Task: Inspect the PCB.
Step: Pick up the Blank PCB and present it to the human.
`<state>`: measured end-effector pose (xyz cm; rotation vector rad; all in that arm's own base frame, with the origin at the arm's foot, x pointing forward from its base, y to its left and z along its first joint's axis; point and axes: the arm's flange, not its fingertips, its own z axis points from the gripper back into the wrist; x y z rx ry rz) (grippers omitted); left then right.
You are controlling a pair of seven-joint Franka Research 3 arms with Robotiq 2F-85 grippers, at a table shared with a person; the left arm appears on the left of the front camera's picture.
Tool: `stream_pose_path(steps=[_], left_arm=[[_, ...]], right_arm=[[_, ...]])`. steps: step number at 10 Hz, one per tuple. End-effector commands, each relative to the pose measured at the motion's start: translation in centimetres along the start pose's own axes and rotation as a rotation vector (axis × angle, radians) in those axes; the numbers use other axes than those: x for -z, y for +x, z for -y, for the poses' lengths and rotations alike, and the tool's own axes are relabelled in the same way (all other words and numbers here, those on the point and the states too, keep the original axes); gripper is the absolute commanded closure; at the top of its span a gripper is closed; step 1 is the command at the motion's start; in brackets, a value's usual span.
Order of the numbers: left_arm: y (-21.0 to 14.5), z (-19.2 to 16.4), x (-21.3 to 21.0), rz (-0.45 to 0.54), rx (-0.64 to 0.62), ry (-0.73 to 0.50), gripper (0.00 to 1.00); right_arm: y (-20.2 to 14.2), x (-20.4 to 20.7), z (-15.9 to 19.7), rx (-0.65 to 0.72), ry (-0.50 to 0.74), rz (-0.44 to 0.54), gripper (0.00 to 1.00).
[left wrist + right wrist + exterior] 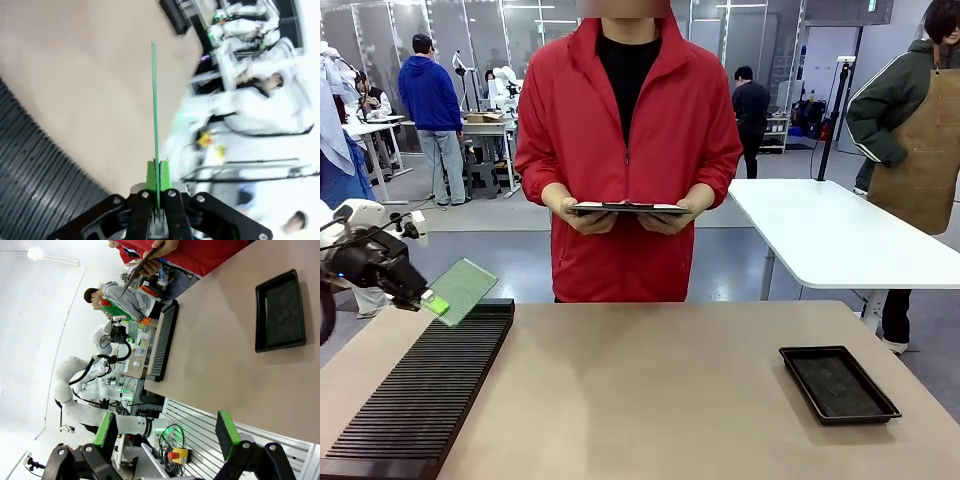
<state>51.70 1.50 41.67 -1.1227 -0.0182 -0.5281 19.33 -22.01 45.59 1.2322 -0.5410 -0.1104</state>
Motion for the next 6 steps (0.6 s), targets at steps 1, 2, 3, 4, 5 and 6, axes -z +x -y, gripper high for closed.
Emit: stream_pose_path(steps=[1, 2, 3, 4, 5, 6], left_arm=[[4.0, -3.2, -1.1, 0.209, -0.345, -0.340, 0.97], [5.0, -4.9, -0.2, 0.248, -0.452, -0.415, 0.97], [6.1, -6.6, 1.0, 0.264, -0.547, -0.541, 0.97], [7.2, -7.9, 2.0, 0.304, -0.544, -0.545, 0.97], [8.0, -8.5, 2.6, 0.343, -0.518, -0.562, 0.97], [8.3, -8.7, 3.3, 0.340, -0.528, -0.604, 0.97]], right_arm=[[0.1, -0.2, 0.0, -0.021, 0.010, 0.006, 0.00], [0.1, -0.2, 0.0, -0.021, 0.010, 0.006, 0.00], [0.1, -0.2, 0.0, -0.021, 0.010, 0.006, 0.00], [0.1, -0.2, 0.0, -0.021, 0.010, 0.006, 0.00], [0.1, -0.2, 0.0, -0.021, 0.010, 0.006, 0.00], [0.1, -0.2, 0.0, -0.021, 0.010, 0.006, 0.00]])
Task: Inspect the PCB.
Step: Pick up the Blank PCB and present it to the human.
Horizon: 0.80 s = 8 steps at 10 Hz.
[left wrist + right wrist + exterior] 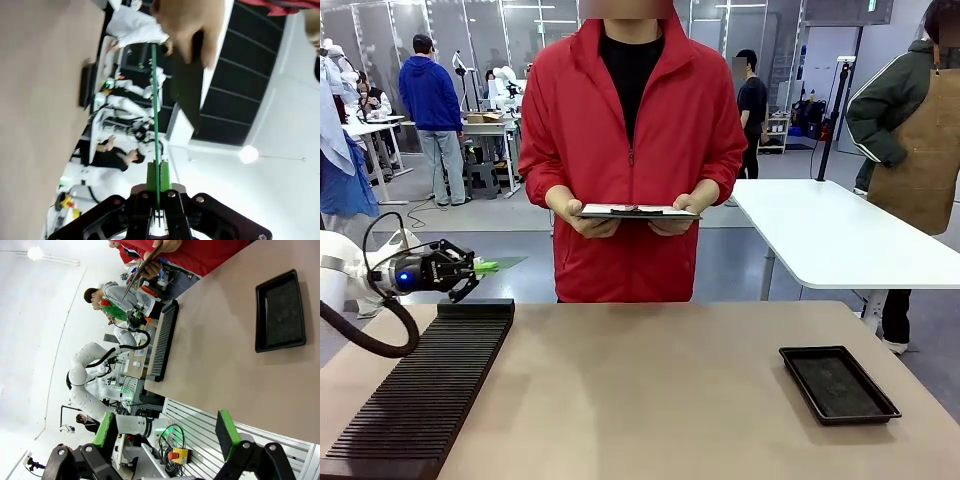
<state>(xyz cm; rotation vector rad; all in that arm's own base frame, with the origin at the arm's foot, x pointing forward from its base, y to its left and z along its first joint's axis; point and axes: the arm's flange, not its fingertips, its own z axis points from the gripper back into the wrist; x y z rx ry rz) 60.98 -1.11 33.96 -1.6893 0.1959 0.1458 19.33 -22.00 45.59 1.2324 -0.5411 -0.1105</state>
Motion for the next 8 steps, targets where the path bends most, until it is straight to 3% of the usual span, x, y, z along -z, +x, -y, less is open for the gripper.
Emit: stream_pose_path(steps=[1, 3, 4, 8], left_arm=[[0.80, 0.93, 1.16, 0.014, 0.026, -0.049, 0.97], [0.20, 1.36, 1.46, 0.022, 0.145, 0.010, 0.97], [0.54, 0.45, 1.13, 0.014, 0.028, -0.052, 0.97], [0.54, 0.45, 1.13, 0.014, 0.028, -0.052, 0.97]], right_arm=[[0.05, -0.17, -0.04, -0.021, 0.010, 0.006, 0.00], [0.05, -0.17, -0.04, -0.021, 0.010, 0.006, 0.00], [0.05, -0.17, -0.04, -0.021, 0.010, 0.006, 0.00], [0.05, -0.17, -0.04, -0.021, 0.010, 0.006, 0.00]])
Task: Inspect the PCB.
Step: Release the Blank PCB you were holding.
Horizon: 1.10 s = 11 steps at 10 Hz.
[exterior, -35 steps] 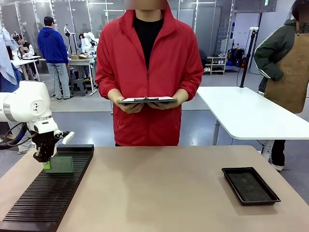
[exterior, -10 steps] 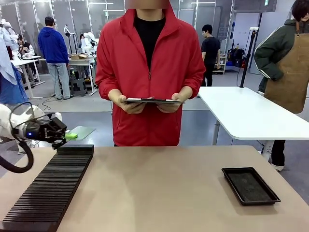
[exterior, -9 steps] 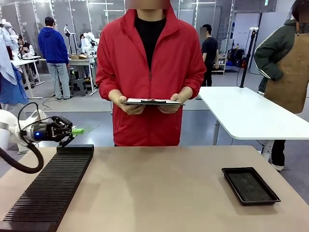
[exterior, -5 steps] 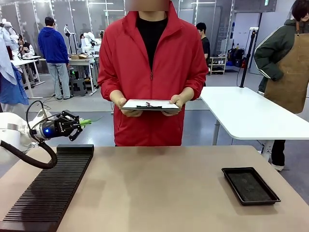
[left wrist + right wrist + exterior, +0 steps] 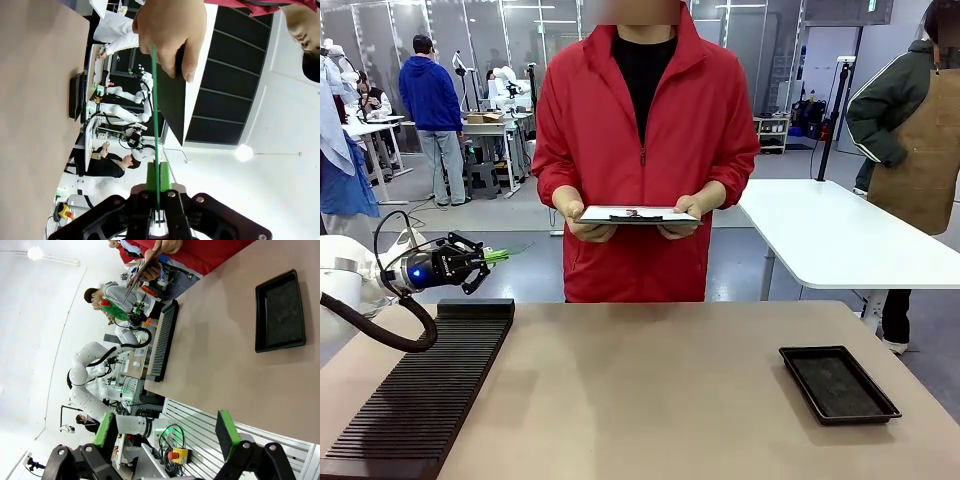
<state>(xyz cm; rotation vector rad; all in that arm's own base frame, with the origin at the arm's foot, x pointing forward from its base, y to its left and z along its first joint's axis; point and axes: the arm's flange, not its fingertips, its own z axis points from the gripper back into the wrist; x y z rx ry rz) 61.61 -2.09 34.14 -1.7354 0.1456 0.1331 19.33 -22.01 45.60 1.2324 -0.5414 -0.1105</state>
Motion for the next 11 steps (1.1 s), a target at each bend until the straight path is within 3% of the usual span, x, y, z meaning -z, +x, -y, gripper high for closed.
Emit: stream_pose_path(steps=[1, 11], left_arm=[[-0.08, 0.25, 0.15, -0.002, -0.015, -0.007, 0.97], [-0.08, 0.25, 0.15, -0.002, -0.015, -0.007, 0.97]], right_arm=[[0.05, -0.17, -0.04, -0.021, 0.009, 0.006, 0.00], [0.05, -0.17, -0.04, -0.021, 0.009, 0.006, 0.00]])
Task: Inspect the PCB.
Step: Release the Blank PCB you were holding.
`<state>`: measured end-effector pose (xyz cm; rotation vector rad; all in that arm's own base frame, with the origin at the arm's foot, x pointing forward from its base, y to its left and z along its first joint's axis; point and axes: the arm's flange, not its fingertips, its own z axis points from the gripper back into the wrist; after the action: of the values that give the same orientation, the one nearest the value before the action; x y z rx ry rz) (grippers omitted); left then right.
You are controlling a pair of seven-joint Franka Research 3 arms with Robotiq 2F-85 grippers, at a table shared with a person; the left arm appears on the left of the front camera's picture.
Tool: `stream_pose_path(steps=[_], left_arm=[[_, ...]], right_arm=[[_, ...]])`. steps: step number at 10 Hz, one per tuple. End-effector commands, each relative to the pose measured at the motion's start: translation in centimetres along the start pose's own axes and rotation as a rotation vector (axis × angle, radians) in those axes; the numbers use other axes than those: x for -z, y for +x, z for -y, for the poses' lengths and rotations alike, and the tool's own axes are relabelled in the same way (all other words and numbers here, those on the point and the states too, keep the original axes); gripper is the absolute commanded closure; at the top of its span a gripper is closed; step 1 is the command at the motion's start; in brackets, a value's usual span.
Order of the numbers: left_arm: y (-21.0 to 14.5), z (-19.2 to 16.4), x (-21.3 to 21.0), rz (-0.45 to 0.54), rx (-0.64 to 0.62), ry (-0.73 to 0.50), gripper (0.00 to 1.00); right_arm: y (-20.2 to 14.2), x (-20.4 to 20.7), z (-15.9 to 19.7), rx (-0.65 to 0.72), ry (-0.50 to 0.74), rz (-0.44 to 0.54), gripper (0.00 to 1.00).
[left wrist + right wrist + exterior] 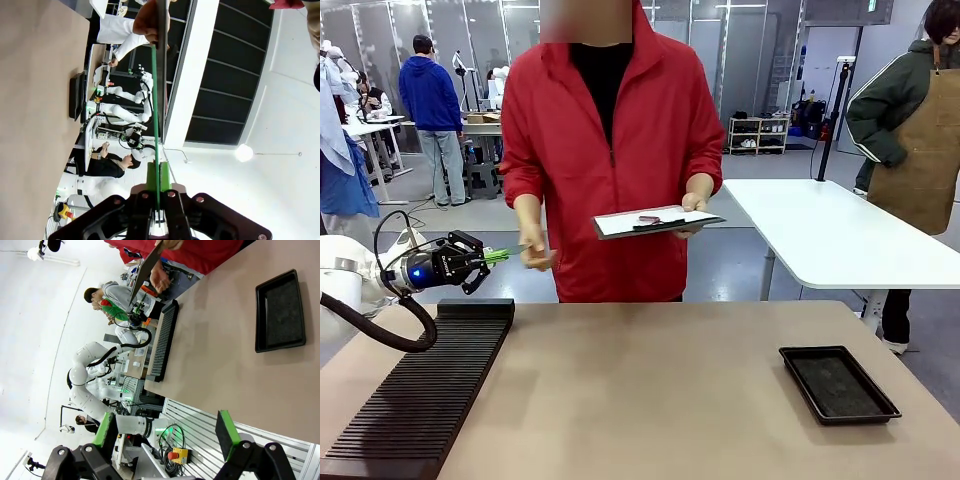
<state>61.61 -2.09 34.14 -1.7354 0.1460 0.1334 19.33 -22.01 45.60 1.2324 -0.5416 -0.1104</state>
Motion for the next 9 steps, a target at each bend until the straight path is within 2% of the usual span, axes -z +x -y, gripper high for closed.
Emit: stream_pose_path(steps=[1, 9], left_arm=[[-0.08, 0.25, 0.14, -0.002, -0.014, -0.007, 0.97], [-0.08, 0.25, 0.14, -0.002, -0.014, -0.007, 0.97]], right_arm=[[0.05, -0.17, -0.04, -0.021, 0.009, 0.006, 0.00], [0.05, -0.17, -0.04, -0.021, 0.009, 0.006, 0.00]])
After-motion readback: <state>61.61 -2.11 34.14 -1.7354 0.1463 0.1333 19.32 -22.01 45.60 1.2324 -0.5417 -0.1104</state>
